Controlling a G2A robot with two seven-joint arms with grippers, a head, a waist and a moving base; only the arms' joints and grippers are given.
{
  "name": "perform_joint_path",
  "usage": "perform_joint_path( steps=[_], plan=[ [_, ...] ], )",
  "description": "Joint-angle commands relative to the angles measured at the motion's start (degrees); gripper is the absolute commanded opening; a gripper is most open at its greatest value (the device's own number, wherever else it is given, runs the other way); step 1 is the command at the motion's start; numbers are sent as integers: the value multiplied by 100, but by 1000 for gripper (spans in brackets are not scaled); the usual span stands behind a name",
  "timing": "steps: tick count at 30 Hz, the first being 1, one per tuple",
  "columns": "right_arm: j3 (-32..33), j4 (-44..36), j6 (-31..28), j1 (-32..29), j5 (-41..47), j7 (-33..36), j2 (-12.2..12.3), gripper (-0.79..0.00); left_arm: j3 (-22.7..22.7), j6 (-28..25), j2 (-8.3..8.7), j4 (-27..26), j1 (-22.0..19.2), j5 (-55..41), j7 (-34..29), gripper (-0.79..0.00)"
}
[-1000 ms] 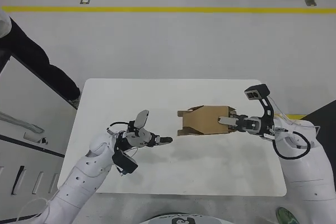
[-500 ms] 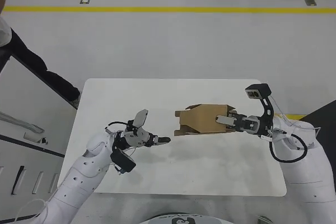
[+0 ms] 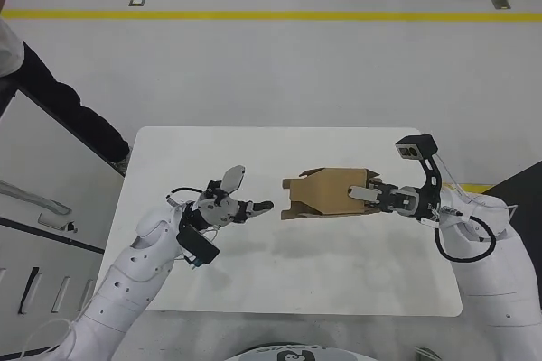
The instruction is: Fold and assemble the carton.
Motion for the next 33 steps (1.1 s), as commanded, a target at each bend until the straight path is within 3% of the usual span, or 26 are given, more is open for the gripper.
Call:
perform_joint_path(
  steps=[1, 4, 12, 14, 19, 23, 29, 33],
  plan=[
    [0, 0, 0, 0, 0, 0, 0, -785, 0, 0, 0, 0, 0, 0, 0, -785],
    [0, 0, 0, 0, 0, 0, 0, -785, 10, -33, -4, -72, 33, 33, -347, -785],
    [0, 0, 0, 0, 0, 0, 0, -785, 10, -33, -4, -72, 33, 33, -347, -785],
    [0, 0, 0, 0, 0, 0, 0, -785, -3, -136, 9, -169, 24, 204, -612, -785],
    [0, 0, 0, 0, 0, 0, 0, -785, -210, -1357, 128, -578, -38, 718, -1371, -785],
    [0, 0, 0, 0, 0, 0, 0, -785, -514, -2478, 215, -1077, 76, 403, -2022, -785],
    [0, 0, 0, 0, 0, 0, 0, -785, -743, -3402, 270, -1315, 206, -251, -2547, -785],
    [0, 0, 0, 0, 0, 0, 0, -785, -747, -3505, 283, -1394, 124, -154, -2609, -785]
  ],
)
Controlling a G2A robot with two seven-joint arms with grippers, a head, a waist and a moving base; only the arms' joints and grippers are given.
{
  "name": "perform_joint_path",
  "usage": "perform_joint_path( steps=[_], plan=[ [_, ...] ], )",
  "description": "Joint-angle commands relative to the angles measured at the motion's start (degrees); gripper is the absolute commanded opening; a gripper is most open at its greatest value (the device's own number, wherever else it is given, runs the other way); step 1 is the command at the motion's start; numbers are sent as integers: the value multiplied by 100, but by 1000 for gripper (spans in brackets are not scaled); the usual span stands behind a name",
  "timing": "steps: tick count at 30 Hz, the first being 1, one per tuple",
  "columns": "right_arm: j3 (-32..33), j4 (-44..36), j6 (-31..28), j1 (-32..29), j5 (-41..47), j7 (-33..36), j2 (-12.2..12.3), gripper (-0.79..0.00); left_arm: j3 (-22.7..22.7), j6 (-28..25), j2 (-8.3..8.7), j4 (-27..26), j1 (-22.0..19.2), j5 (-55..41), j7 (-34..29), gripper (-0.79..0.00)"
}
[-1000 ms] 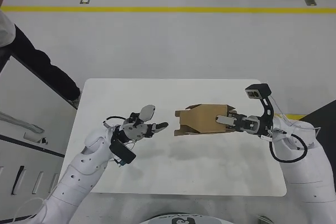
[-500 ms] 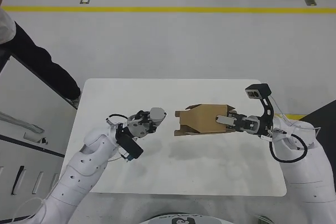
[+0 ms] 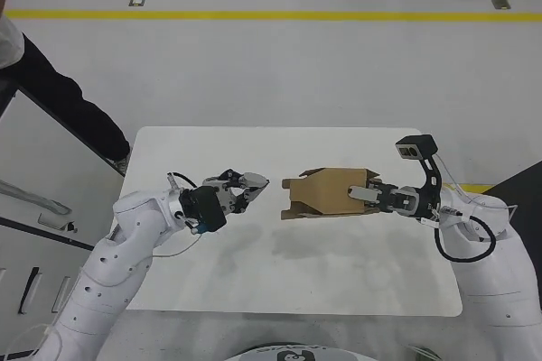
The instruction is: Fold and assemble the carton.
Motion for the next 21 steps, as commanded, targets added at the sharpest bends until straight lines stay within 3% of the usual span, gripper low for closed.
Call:
perform_joint_path(
  steps=[1, 8, 17, 21],
  plan=[
    [0, 0, 0, 0, 0, 0, 0, -785, 0, 26, -1, 5, 5, 23, 8, -785],
    [0, 0, 0, 0, 0, 0, 0, -785, -37, -49, -8, 69, 18, -305, -61, -785],
    [0, 0, 0, 0, 0, 0, 0, -785, -552, -1676, 73, 414, 35, -2167, -581, -785],
    [0, 0, 0, 0, 0, 0, 0, -785, -669, -1838, 102, 259, 12, -2229, -851, -785]
  ],
)
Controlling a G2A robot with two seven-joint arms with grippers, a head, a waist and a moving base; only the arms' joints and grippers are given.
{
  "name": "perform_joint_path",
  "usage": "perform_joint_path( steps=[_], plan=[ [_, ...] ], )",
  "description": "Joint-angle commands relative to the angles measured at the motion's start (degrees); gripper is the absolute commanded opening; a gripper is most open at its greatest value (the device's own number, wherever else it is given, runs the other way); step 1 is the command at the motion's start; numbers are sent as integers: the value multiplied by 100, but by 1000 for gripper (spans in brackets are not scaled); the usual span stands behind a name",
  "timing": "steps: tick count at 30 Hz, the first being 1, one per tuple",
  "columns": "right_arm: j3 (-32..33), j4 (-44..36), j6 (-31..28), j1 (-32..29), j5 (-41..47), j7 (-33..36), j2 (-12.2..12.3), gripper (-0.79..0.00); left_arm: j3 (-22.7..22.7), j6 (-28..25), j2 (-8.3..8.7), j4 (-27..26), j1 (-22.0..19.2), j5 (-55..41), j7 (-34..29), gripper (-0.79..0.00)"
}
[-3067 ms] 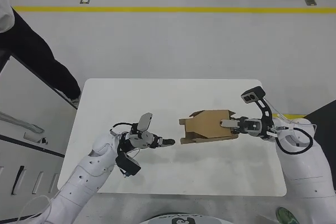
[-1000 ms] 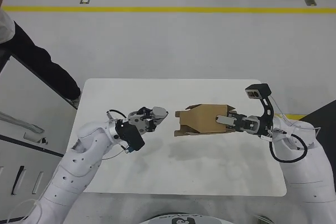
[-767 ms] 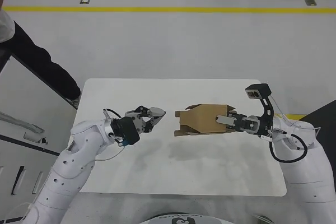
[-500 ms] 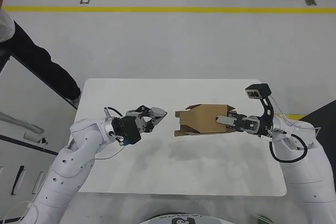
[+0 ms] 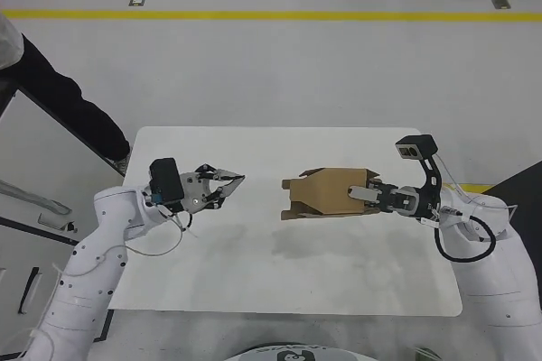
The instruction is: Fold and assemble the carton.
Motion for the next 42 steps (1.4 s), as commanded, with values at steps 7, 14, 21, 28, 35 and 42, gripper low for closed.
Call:
perform_joint_path(
  steps=[7, 14, 21, 28, 35, 42],
  plan=[
    [-4, 0, 20, -7, -6, -38, -1, -785, 63, 41, -3, -86, 24, -28, -198, -785],
    [-199, 126, 796, -5, 205, -46, 4, -785, 298, -194, -12, -291, -81, -419, -459, -785],
    [-234, 156, 933, 33, 316, -15, 5, -785, 403, -58, -25, -299, -142, -431, -338, -785],
    [-326, 51, 980, 24, 156, -389, -11, -785, 549, -90, -33, -456, -97, -684, -629, -785],
    [-474, 94, 997, 141, 109, -551, -33, -785, 748, -169, -40, -535, -125, -901, -983, -785],
    [-617, 128, 923, 225, 5, -604, -51, -785, 858, -78, -49, -550, -206, -996, -1218, -785]
  ],
)
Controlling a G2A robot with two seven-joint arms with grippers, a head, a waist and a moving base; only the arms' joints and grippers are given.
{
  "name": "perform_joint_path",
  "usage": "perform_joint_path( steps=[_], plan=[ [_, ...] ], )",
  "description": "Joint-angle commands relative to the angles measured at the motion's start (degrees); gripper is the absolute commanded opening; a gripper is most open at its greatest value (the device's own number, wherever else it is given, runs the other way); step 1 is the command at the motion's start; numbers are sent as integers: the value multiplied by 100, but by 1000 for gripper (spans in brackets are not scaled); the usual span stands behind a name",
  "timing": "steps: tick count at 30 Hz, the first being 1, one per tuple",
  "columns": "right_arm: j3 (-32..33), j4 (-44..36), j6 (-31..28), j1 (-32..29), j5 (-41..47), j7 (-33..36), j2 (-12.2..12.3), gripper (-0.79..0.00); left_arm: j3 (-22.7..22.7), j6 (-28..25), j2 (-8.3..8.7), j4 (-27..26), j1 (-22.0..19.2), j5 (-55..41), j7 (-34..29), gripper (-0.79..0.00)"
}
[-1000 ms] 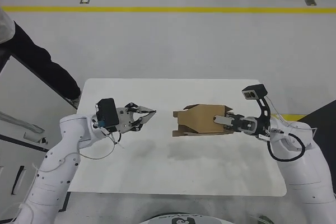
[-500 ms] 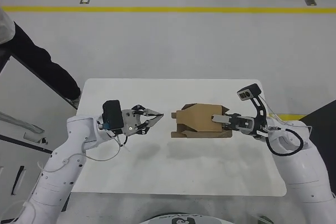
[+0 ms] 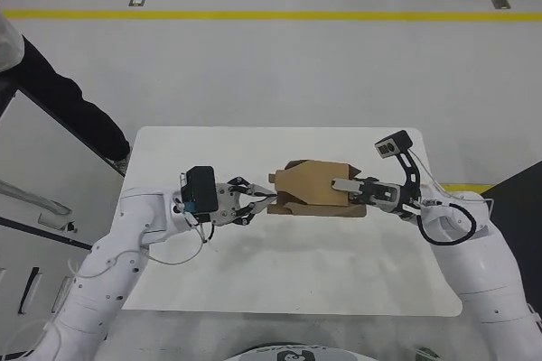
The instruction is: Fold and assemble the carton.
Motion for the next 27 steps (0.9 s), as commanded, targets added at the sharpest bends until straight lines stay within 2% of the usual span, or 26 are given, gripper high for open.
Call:
perform_joint_path(
  steps=[1, 12, 27],
  plan=[
    [-33, 4, -14, 11, -46, -16, -3, -785, 38, -34, -1, -17, -31, -18, -41, -785],
    [-112, 24, -22, 38, -185, -263, -14, -785, 242, -175, 26, -65, -135, -44, -140, -785],
    [-129, 37, 93, 38, -216, -495, -17, -785, 477, -175, 172, -78, -254, -135, -137, -785]
  ],
)
